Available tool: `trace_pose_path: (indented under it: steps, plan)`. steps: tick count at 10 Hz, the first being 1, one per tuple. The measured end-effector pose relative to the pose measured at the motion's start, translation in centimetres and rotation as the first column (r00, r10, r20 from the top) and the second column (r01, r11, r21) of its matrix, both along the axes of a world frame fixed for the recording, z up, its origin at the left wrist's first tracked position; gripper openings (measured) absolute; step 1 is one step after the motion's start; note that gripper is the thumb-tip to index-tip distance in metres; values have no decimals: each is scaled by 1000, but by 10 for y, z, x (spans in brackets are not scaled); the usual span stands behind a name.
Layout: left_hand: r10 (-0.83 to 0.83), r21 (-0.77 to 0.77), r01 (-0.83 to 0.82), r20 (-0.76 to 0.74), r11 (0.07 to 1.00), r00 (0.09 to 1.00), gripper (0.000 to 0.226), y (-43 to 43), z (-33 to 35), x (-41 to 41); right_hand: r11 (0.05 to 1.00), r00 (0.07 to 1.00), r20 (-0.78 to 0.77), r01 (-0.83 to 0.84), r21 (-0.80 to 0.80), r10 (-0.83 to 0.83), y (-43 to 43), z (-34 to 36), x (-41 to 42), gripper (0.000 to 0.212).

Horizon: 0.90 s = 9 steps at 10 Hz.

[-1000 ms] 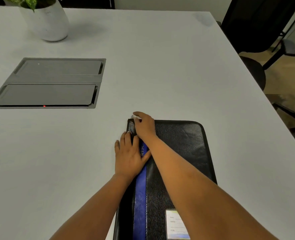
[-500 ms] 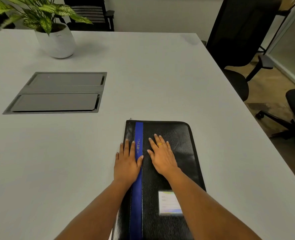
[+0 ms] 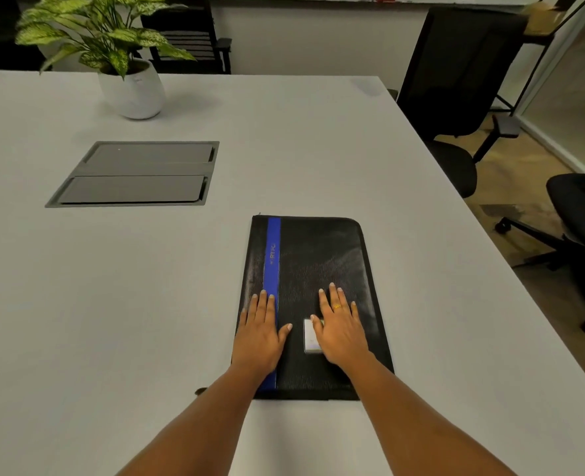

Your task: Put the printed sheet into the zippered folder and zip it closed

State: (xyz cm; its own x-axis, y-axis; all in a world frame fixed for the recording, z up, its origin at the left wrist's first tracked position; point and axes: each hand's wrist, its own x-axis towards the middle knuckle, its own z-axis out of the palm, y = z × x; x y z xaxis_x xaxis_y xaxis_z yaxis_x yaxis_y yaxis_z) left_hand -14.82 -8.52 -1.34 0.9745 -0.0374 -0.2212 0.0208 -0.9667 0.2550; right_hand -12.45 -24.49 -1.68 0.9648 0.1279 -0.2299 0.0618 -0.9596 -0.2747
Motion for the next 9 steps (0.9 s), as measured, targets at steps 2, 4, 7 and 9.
trace_pose_path:
  steps: [2,4,7,9]
  plan:
    - [-85,31,85,3,996,996,65,-10,6,-23,1000,1000,25,-2,-20,3,-1,3,-31,63]
    - [-110,45,109,12,993,994,63,-15,12,-34,999,999,36,14,-32,-13,-4,6,-45,63]
    - [-105,53,104,9,993,994,66,-13,15,-39,1000,999,29,-12,-7,12,1,13,-50,62]
    - [-89,39,88,24,995,996,67,-11,15,-37,1000,1000,17,-24,15,23,4,16,-46,62]
